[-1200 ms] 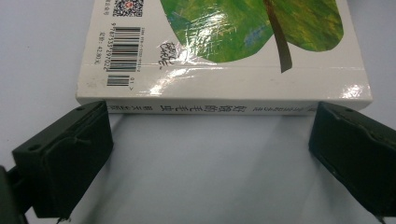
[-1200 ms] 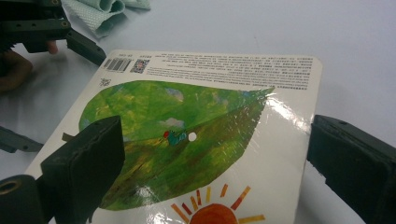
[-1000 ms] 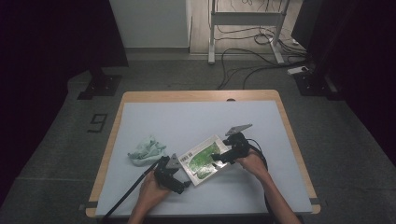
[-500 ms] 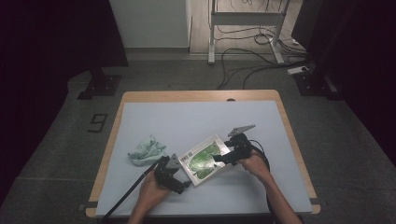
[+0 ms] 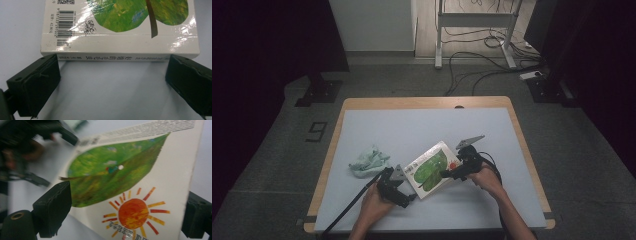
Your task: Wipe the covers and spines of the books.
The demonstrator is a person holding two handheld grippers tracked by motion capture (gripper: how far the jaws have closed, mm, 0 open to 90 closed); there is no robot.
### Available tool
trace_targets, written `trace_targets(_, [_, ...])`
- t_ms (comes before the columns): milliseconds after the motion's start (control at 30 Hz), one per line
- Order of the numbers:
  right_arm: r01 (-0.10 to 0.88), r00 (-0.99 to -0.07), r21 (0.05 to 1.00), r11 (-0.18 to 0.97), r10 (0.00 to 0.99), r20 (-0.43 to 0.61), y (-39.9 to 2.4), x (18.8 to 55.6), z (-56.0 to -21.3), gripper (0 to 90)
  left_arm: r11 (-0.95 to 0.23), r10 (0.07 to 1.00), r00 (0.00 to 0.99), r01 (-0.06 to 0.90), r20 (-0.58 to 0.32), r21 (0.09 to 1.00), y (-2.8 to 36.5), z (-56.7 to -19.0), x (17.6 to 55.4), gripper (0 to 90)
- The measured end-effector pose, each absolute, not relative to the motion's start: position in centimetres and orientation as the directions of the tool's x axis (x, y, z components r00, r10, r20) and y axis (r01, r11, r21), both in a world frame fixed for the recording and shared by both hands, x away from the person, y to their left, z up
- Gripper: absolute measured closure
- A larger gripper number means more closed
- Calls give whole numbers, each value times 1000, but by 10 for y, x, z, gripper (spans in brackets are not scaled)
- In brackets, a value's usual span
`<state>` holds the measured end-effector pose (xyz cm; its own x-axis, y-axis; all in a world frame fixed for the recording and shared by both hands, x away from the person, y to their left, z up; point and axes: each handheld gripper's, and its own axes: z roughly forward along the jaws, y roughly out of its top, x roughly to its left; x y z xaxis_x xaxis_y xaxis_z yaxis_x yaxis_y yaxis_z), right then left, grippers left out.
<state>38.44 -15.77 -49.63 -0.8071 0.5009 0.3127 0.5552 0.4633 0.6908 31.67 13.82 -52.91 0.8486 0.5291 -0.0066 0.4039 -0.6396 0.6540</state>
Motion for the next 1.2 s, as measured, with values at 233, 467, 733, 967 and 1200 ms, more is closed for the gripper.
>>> trace_targets(233, [538,-817,671,511,512,265,-161,389,-497,135,-639,529,848,405,-8,654,138,-529,317,0])
trace_targets(467, [500,-847,672,547,472,246,-167,389,-493,212,-636,531,847,406,-10,656,138,-529,317,0])
trace_targets(733, [473,-858,678,562,467,212,-172,385,-493,320,-634,532,847,411,-17,655,139,-528,317,0])
trace_targets(967, [447,-866,695,563,467,179,-176,379,-491,373,-610,546,836,438,-51,660,142,-525,320,0])
trace_targets(1200, [432,-869,707,560,468,160,-181,372,-495,404,-585,565,821,468,-82,662,144,-523,324,0])
